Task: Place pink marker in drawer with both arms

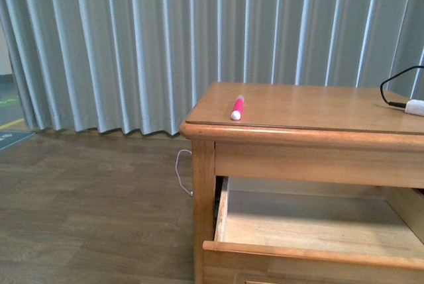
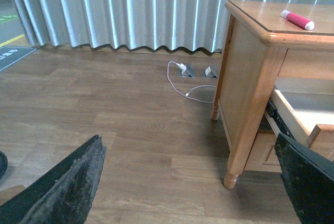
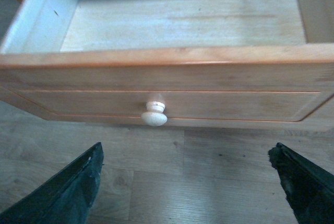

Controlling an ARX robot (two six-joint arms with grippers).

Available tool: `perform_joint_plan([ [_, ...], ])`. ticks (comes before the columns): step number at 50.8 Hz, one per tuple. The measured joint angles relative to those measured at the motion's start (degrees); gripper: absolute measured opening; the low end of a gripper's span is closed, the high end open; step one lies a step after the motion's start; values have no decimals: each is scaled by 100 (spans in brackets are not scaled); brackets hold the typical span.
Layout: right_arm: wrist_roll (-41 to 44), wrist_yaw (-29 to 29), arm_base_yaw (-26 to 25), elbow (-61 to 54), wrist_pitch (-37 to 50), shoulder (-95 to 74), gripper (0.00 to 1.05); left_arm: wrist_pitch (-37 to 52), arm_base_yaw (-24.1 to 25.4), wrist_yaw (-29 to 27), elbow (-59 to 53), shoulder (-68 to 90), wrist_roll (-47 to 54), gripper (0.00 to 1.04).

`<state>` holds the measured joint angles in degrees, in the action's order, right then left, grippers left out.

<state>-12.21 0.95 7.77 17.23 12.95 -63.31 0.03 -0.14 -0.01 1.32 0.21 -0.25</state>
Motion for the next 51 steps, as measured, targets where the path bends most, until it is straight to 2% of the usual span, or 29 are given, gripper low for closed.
perform_joint_plan([
  [10,129,-378,-496,417,-1923,2006,96,0,0,0,0,0,0,98],
  [19,474,-667,-684,890,-2986,2883,96,0,0,0,0,0,0,98],
  [34,560,-730,-557,966,-3233,3119,96,-24,-31,-61,4,17,-22,98],
  [36,560,-730,-557,966,-3233,3117,96,-345,-345,-896,85,199,-271,98],
  [39,560,-728,-555,966,-3233,3119,96,-417,-752,-1508,177,542,-514,98],
  [45,562,-730,-553,966,-3235,3119,96,-83,-1351,-1853,612,1309,-804,98],
  [48,562,-726,-553,966,-3235,3119,96,492,-1705,-2116,1016,1943,-798,98],
  [51,562,-728,-553,966,-3235,3119,96,1244,-1937,-2103,1497,2846,-734,98],
])
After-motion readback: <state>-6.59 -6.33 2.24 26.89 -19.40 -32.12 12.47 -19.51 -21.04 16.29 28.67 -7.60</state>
